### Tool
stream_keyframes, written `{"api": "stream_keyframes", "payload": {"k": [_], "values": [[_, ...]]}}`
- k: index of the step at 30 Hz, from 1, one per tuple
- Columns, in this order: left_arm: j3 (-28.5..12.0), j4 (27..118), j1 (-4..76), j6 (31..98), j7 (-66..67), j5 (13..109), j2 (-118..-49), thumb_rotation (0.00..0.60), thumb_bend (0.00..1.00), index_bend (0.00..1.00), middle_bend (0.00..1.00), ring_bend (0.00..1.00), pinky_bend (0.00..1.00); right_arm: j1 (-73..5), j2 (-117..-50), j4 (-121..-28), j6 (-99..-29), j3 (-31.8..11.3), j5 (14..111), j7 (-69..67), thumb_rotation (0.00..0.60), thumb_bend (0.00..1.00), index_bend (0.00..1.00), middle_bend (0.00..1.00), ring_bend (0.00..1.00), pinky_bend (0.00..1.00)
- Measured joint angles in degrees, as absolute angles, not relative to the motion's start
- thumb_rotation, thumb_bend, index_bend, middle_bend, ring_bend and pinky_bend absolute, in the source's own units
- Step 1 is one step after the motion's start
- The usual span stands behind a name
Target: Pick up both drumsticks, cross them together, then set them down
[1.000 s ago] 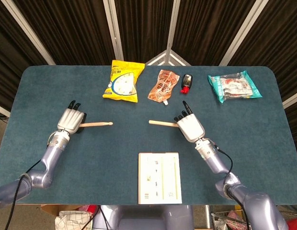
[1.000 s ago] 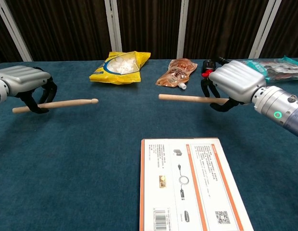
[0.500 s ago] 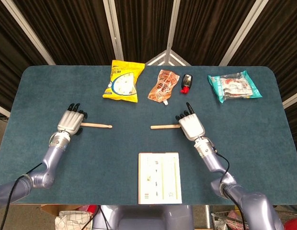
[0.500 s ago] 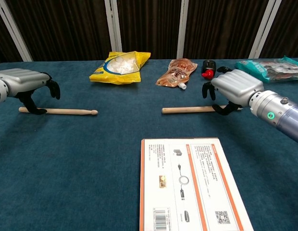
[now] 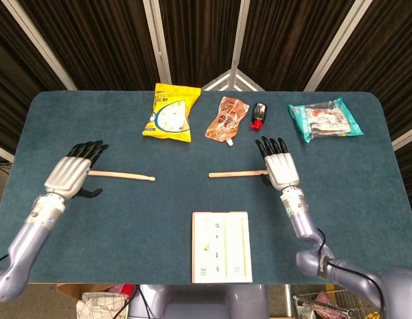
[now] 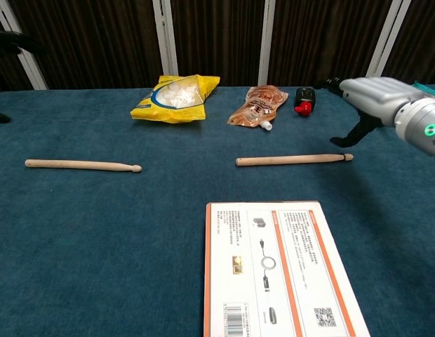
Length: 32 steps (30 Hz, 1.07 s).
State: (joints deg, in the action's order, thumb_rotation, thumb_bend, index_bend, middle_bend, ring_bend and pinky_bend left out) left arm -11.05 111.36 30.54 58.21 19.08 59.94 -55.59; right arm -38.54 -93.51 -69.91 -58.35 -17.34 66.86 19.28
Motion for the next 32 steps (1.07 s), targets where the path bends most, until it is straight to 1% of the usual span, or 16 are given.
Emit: {"api": "stream_keyframes", "payload": {"k": [2, 3, 5, 6, 8, 11, 15, 20, 25, 32], "values": [[-8.95, 116.04, 25.53, 62.49, 19.18, 64.32, -50.23, 0.6, 0.31, 0.02, 0.0, 0.0, 0.0, -36.68, -89.96, -76.86, -60.54, -18.09, 65.57, 21.02, 0.6, 0.34, 0.0, 0.04, 0.05, 0.0], [-7.83, 117.2, 23.34, 64.7, 19.92, 65.81, -48.71, 0.6, 0.31, 0.02, 0.0, 0.0, 0.0, -35.2, -87.37, -81.14, -62.46, -18.49, 65.07, 21.88, 0.6, 0.34, 0.0, 0.04, 0.06, 0.0], [-5.0, 118.21, 18.49, 70.24, 23.05, 68.19, -47.15, 0.6, 0.31, 0.01, 0.0, 0.0, 0.0, -32.7, -83.34, -86.34, -65.92, -18.87, 64.89, 22.56, 0.6, 0.34, 0.0, 0.03, 0.06, 0.0], [-3.61, 118.18, 16.51, 72.62, 24.71, 69.06, -47.27, 0.6, 0.31, 0.01, 0.0, 0.0, 0.0, -30.89, -80.97, -88.68, -68.35, -18.94, 65.2, 22.48, 0.6, 0.34, 0.0, 0.03, 0.06, 0.0], [-0.06, 117.49, 12.16, 77.53, 28.22, 70.93, -48.55, 0.6, 0.31, 0.01, 0.0, 0.0, 0.0, -28.2, -78.34, -90.51, -71.65, -18.82, 66.31, 21.41, 0.6, 0.34, 0.0, 0.03, 0.05, 0.0], [3.94, 114.92, 7.61, 81.57, 30.18, 72.6, -50.13, 0.6, 0.3, 0.01, 0.0, 0.0, 0.0, -25.15, -76.09, -91.01, -74.87, -18.06, 68.57, 17.8, 0.6, 0.34, 0.0, 0.02, 0.05, 0.0], [5.97, 111.73, 4.15, 84.54, 31.22, 73.07, -51.66, 0.6, 0.29, 0.01, 0.0, 0.0, 0.0, -19.91, -72.32, -92.59, -79.02, -15.33, 72.43, 12.42, 0.6, 0.34, 0.0, 0.01, 0.05, 0.0], [7.56, 107.2, 0.82, 87.2, 30.4, 74.72, -54.27, 0.6, 0.29, 0.0, 0.0, 0.0, 0.0, -14.89, -67.79, -96.56, -83.66, -10.92, 77.36, 10.6, 0.6, 0.34, 0.0, 0.01, 0.05, 0.0], [7.93, 105.48, 0.22, 87.46, 26.87, 77.88, -55.93, 0.6, 0.29, 0.0, 0.0, 0.0, 0.0, -11.23, -64.98, -100.43, -87.22, -6.83, 82.59, 11.64, 0.6, 0.34, 0.0, 0.01, 0.05, 0.0], [7.23, 102.87, -1.07, 91.37, 20.09, 84.82, -58.69, 0.6, 0.29, 0.0, 0.0, 0.0, 0.0, -6.34, -62.72, -104.41, -92.38, -1.03, 91.91, 14.62, 0.6, 0.34, 0.0, 0.02, 0.05, 0.0]]}}
